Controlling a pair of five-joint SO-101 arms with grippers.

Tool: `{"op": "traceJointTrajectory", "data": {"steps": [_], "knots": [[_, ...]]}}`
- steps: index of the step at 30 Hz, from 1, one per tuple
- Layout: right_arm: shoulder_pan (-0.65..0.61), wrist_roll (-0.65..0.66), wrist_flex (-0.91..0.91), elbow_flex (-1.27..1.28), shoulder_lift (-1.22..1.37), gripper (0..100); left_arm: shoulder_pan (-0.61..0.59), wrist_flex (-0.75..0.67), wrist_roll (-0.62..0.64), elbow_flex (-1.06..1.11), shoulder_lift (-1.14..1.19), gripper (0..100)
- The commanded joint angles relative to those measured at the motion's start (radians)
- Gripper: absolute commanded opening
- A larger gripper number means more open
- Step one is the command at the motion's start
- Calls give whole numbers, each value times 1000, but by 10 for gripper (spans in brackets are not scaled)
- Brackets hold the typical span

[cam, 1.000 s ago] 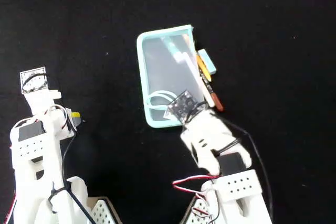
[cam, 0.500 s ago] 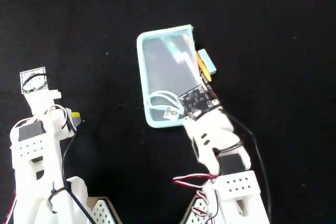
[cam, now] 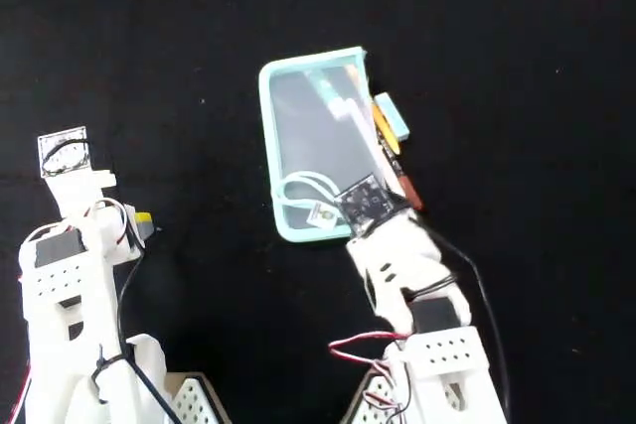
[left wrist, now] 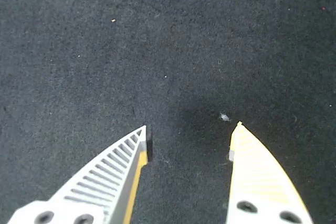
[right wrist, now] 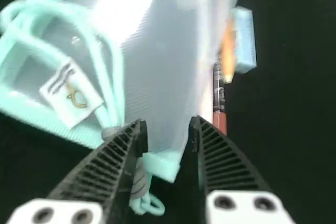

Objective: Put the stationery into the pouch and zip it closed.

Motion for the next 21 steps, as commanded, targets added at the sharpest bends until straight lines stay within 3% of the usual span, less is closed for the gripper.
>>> {"op": "traceJointTrajectory", "data": {"steps": [1,8,13,16,21], "knots": [[-29,15,54,-39,-4,149,8,-14,5,-13,-23,261],[-57,15,233,-163,-4,151,8,-17,3,-15,-23,261],[-172,11,445,-286,-4,149,8,-17,3,-15,-23,261],[-224,-68,540,-371,-4,149,8,-17,3,-15,-23,261],[-107,-152,296,-364,5,149,7,-15,3,-13,-23,261]]}}
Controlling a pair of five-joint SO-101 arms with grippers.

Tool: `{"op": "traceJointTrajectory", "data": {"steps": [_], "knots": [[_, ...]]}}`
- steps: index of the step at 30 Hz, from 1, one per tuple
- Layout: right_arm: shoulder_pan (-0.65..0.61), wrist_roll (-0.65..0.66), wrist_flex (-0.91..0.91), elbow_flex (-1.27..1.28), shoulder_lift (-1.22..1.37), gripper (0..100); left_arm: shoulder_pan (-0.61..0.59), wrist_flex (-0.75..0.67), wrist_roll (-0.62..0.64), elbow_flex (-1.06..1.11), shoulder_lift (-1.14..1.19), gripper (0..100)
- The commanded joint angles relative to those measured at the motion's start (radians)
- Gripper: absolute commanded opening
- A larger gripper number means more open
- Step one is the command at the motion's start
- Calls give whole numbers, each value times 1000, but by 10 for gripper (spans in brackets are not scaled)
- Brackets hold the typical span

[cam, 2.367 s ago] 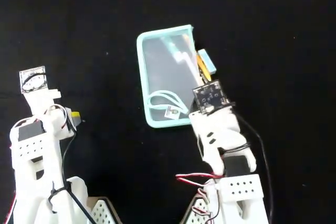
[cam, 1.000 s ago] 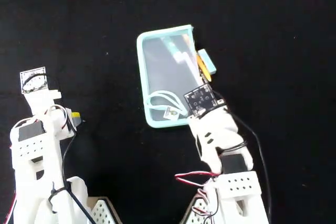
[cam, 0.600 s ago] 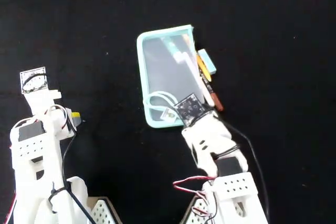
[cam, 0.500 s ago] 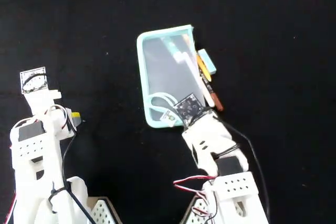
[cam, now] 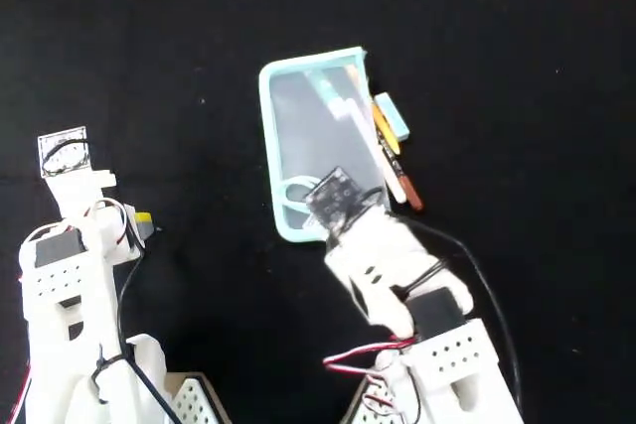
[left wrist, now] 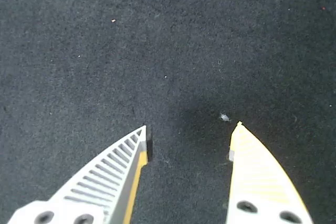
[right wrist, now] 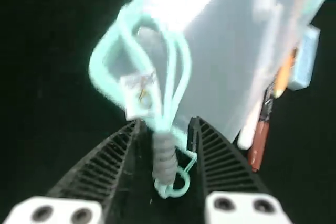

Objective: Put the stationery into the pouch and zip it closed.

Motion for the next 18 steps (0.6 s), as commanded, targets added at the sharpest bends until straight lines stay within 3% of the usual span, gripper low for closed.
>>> {"op": "traceJointTrajectory", "data": {"steps": [1,6,18], "knots": [[92,-40,-203,-12,5,149,7,-12,3,-13,-23,261],[157,52,-379,179,4,149,7,-11,3,-13,-23,261],[106,92,-387,283,5,151,7,-14,3,-13,-23,261]]}}
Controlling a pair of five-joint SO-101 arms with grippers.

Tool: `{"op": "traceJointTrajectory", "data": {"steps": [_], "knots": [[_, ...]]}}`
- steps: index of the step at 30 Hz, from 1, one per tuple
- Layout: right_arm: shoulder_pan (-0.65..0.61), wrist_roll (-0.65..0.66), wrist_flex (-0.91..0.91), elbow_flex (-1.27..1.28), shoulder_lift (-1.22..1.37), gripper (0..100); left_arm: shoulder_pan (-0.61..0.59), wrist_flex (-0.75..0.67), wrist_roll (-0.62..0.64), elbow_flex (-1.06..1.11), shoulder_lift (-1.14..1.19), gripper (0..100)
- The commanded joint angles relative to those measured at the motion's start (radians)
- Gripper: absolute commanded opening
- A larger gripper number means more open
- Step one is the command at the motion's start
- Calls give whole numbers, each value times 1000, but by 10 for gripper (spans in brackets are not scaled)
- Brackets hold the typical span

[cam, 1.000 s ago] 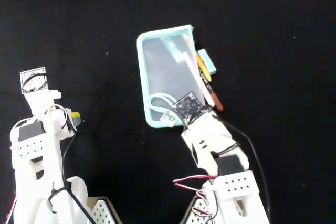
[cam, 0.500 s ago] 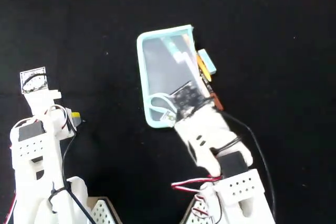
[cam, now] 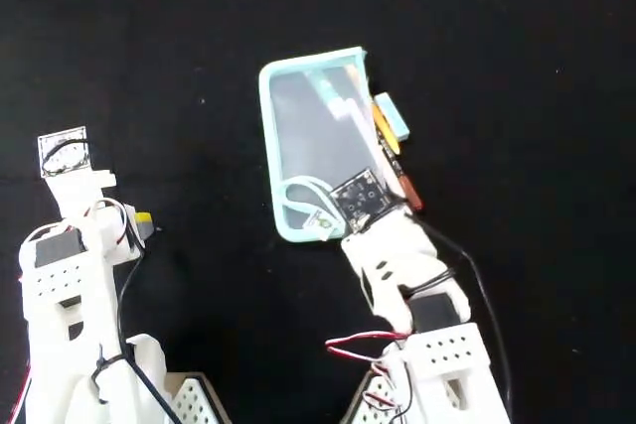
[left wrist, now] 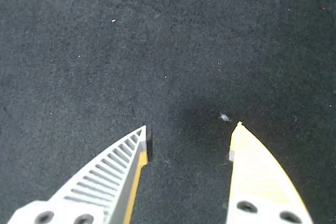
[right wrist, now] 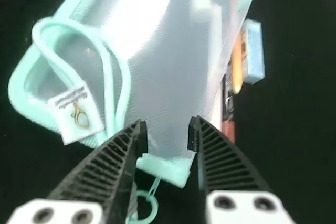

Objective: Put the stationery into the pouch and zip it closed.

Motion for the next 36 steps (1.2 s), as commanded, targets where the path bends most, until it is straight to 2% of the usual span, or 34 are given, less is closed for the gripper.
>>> {"op": "traceJointTrajectory", "data": {"steps": [1,6,17,20,23,27,31,36], "knots": [[-58,51,-14,28,5,150,7,-14,3,-13,-23,261],[-181,95,117,13,-5,149,7,-11,3,-13,-23,261],[-193,94,499,-229,-5,148,5,-14,3,-13,-23,261],[-190,32,557,-286,-5,148,5,-14,3,-13,-23,261],[-187,-97,514,-314,-5,148,5,-14,3,-13,-23,261],[-166,-259,313,-269,4,149,5,-9,3,-13,-23,261],[-114,-267,186,-173,5,149,-10,-15,3,-1,-23,261],[-34,-272,247,-176,7,151,-44,-31,5,-5,-23,261]]}}
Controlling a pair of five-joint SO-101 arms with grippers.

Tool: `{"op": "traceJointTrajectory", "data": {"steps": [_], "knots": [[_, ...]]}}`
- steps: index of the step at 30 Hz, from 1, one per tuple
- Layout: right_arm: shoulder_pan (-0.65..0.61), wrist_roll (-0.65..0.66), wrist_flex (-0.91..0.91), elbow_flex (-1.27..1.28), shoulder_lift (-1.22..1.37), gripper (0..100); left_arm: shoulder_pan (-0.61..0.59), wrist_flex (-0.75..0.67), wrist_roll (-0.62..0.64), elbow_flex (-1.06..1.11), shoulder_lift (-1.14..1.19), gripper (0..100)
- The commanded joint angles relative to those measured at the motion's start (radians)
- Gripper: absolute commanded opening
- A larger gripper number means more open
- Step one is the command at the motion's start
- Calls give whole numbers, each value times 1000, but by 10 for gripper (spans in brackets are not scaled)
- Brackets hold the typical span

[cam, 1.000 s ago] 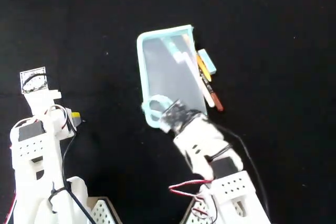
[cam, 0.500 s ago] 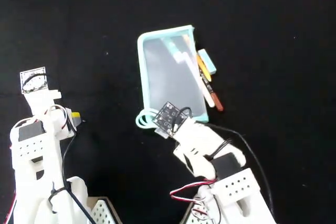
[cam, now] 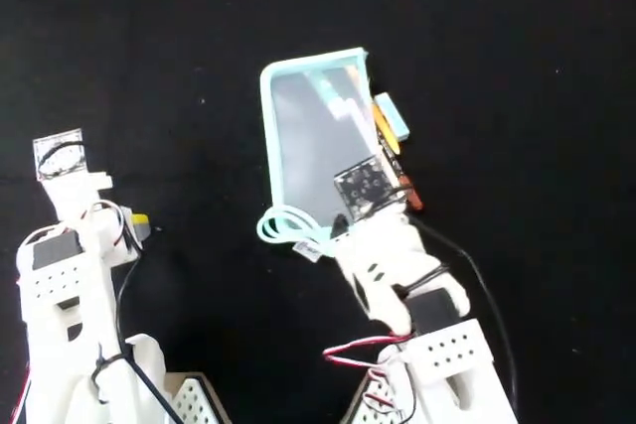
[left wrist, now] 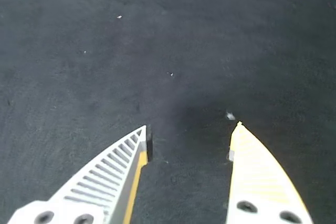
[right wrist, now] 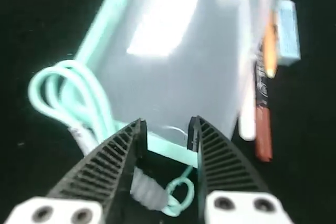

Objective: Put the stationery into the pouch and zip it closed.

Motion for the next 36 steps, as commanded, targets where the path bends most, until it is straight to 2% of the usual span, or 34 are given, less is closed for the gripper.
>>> {"op": "traceJointTrajectory", "data": {"steps": [1,4,8,14,20,24,30,36], "knots": [[49,-12,52,-47,7,151,-19,-37,5,-10,-23,261],[51,-12,157,-145,45,151,-18,-41,5,-7,-23,261],[55,-15,288,-341,239,152,-18,-41,6,-7,-23,261],[51,-170,456,-645,665,152,-19,-41,8,-7,-23,261],[48,-262,476,-782,957,152,-19,-41,6,-7,-23,261],[12,-258,474,-799,1030,152,-19,-41,6,-8,-23,261],[-118,-201,474,-760,1044,149,-19,-41,6,-13,-23,261],[-132,-127,482,-745,1046,149,-19,-41,6,-10,-23,261]]}}
